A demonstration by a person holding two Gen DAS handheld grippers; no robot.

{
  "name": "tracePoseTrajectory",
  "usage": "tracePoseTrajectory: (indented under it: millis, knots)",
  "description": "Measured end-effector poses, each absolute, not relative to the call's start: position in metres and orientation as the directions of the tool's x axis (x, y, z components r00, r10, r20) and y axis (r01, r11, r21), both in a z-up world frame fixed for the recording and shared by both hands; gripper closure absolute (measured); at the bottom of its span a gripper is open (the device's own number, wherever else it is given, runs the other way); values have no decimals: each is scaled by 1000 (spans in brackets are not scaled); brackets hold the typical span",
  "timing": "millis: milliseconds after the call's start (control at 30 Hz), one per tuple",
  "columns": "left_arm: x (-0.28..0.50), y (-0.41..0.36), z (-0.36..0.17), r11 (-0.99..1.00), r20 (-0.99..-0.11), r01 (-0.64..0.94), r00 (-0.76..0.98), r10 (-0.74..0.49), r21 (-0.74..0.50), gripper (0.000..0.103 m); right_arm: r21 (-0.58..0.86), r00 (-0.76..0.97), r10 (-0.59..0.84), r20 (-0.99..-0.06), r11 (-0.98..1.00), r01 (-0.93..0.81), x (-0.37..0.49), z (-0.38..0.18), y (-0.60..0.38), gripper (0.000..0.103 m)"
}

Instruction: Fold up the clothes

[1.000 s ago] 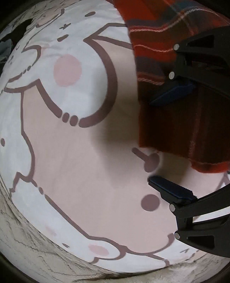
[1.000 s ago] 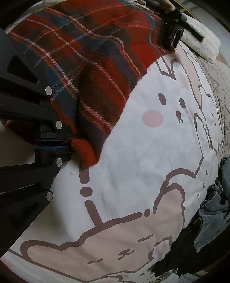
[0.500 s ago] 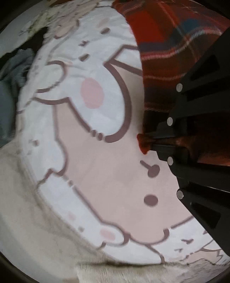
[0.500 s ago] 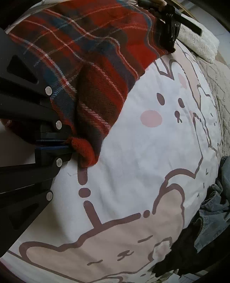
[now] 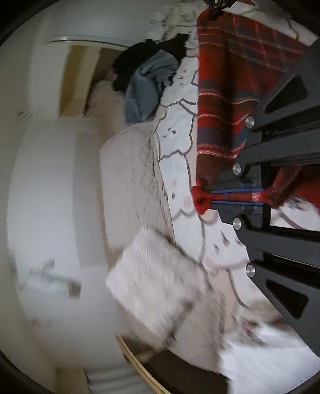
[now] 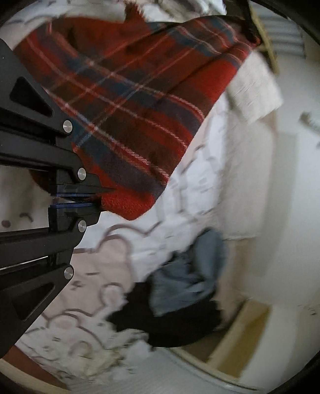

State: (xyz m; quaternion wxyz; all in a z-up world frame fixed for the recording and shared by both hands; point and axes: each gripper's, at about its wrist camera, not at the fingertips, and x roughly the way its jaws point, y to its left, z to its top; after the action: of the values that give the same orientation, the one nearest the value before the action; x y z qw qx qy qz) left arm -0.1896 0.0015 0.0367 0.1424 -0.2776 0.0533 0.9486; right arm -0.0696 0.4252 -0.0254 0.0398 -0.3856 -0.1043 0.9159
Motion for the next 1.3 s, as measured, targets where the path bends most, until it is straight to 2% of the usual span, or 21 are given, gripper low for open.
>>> tracePoseTrajectory:
  millis: [100, 233, 300, 400, 433, 500, 567, 733, 1067, 1300]
  knots:
    - [-136, -55, 24, -969, -574, -247, -792, 207, -9, 97, -256, -733, 108, -671, -962, 92, -56, -4, 392, 99]
    - [-88, -96, -34, -970, -687, -241, -698, 203, -42, 97, -316, -706, 87, -702, -928, 200, -37, -13, 352, 99]
    - [-73, -97, -63, -956, -734, -294, -648, 204, -6, 96, -351, -679, 105, -727, -907, 235, -31, -30, 339, 99]
    - [-53, -93, -103, -916, -789, -397, -581, 201, 59, 91, -371, -625, 141, -768, -893, 254, -28, -58, 327, 99]
    - [-46, -91, -116, -899, -806, -431, -558, 197, 79, 87, -374, -609, 151, -779, -891, 257, -27, -66, 324, 99]
    - [-37, -90, -134, -867, -834, -485, -519, 184, 111, 64, -372, -582, 163, -797, -891, 261, -20, -77, 315, 99]
    - [-30, -93, -144, -839, -841, -518, -518, 156, 164, 51, -365, -563, 168, -809, -895, 258, -13, -84, 308, 99]
    - [-50, -86, -145, -743, -871, -636, -466, 157, 207, 51, -347, -528, 186, -828, -911, 223, -6, -96, 302, 99]
    - [-103, -64, -138, -496, -931, -840, -332, 151, 219, 51, -320, -493, 187, -850, -926, 200, -11, -109, 289, 99]
    - [-148, -44, -172, -437, -990, -898, -104, 94, 53, 51, -286, -465, 173, -868, -941, 183, -15, -114, 297, 99]
